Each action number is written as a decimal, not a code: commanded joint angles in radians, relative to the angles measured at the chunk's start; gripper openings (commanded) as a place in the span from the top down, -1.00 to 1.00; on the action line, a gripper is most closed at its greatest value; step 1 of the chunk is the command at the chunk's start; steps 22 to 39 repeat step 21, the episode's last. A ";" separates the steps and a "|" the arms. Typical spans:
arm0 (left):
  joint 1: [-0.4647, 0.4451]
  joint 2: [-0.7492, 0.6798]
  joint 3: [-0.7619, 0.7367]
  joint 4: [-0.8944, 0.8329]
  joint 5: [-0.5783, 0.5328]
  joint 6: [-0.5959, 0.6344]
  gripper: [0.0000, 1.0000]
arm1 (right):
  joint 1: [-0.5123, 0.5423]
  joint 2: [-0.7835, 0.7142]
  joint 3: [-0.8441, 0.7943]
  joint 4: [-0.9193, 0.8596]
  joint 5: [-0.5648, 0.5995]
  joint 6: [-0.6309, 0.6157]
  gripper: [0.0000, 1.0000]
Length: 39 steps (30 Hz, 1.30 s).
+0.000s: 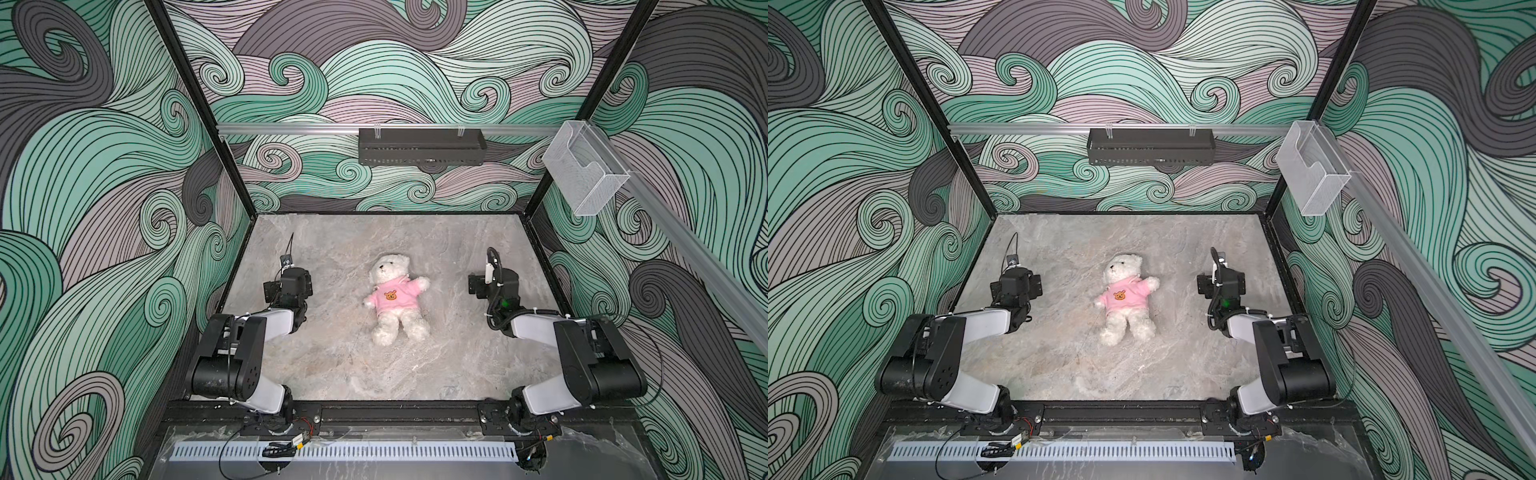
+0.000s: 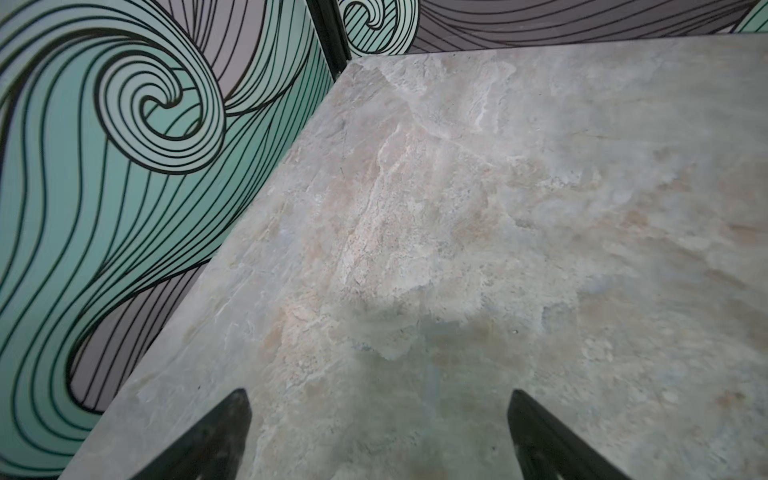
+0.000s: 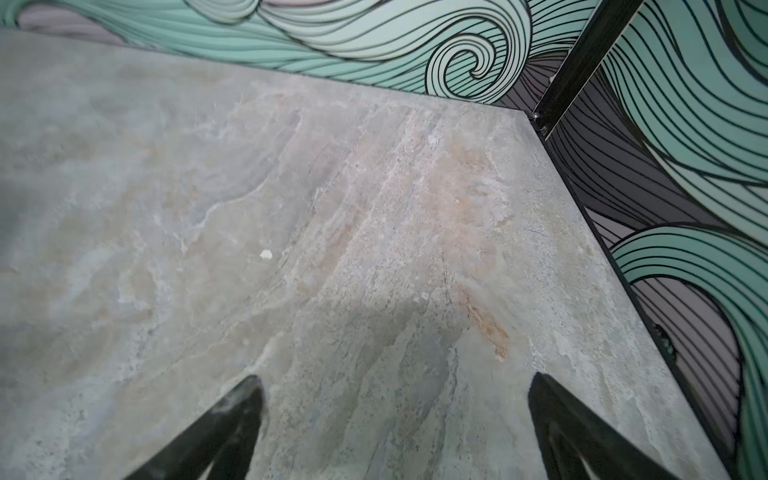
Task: Dress the teddy bear
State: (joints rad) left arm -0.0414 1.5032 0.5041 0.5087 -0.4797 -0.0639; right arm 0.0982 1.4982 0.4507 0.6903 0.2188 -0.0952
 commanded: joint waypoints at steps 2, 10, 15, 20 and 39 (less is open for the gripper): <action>0.067 0.051 -0.077 0.301 0.255 0.012 -0.97 | -0.068 0.063 -0.123 0.347 -0.152 0.060 -0.99; 0.067 0.033 -0.055 0.223 0.256 0.010 -0.97 | -0.067 0.038 -0.056 0.172 -0.134 0.065 -0.99; 0.067 0.015 -0.034 0.153 0.253 -0.010 -0.97 | -0.065 0.037 -0.054 0.167 -0.131 0.063 -0.99; 0.067 0.022 -0.040 0.175 0.252 -0.006 -0.97 | -0.072 0.045 -0.041 0.155 -0.152 0.068 -0.99; 0.067 0.019 -0.037 0.163 0.253 -0.008 -0.97 | -0.071 0.036 -0.052 0.163 -0.149 0.064 -0.99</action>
